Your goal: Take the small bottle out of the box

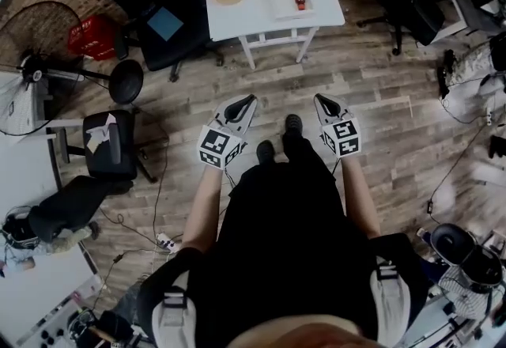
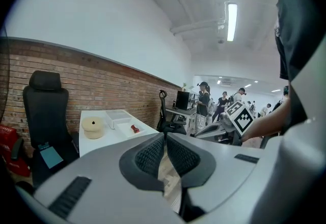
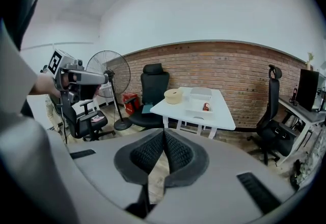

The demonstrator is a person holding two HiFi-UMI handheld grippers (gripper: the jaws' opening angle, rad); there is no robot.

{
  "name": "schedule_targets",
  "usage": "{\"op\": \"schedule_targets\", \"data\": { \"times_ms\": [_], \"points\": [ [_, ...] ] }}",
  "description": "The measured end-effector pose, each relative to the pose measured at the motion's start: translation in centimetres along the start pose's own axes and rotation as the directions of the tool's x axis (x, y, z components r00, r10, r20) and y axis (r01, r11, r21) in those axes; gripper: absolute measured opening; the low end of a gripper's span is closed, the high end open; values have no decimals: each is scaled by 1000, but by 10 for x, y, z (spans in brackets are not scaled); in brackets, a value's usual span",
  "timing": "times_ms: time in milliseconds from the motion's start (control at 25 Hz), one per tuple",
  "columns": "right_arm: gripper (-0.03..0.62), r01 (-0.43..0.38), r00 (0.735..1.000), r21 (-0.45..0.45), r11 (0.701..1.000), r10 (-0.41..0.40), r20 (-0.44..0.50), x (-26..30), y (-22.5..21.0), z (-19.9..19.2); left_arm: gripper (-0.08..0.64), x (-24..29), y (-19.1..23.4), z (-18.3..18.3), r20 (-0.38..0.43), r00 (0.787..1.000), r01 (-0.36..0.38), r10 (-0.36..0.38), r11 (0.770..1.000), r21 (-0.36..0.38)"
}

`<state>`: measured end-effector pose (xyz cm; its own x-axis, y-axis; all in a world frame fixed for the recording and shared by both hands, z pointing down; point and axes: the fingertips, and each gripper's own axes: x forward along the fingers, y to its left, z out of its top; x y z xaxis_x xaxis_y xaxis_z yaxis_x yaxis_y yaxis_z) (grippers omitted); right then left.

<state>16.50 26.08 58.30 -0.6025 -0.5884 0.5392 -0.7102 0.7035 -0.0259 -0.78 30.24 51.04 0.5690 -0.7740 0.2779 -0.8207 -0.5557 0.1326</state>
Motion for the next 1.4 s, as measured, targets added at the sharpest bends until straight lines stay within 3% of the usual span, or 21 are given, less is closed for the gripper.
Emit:
{"op": "schedule_targets", "data": {
  "times_ms": [280, 720, 1400],
  "points": [
    [-2, -71, 997, -91, 993, 69, -20, 31, -42, 21, 34, 45, 21, 24, -7, 998, -65, 65, 998, 3],
    [-2, -110, 993, -93, 990, 106, -49, 69, -128, 32, 34, 110, 45, 50, -9, 989, -149, 149, 989, -3],
    [-2, -197, 980, -136, 971, 193, -44, 109, -165, 50, 34, 142, 63, 61, -24, 968, -249, 248, 969, -9]
  ]
}}
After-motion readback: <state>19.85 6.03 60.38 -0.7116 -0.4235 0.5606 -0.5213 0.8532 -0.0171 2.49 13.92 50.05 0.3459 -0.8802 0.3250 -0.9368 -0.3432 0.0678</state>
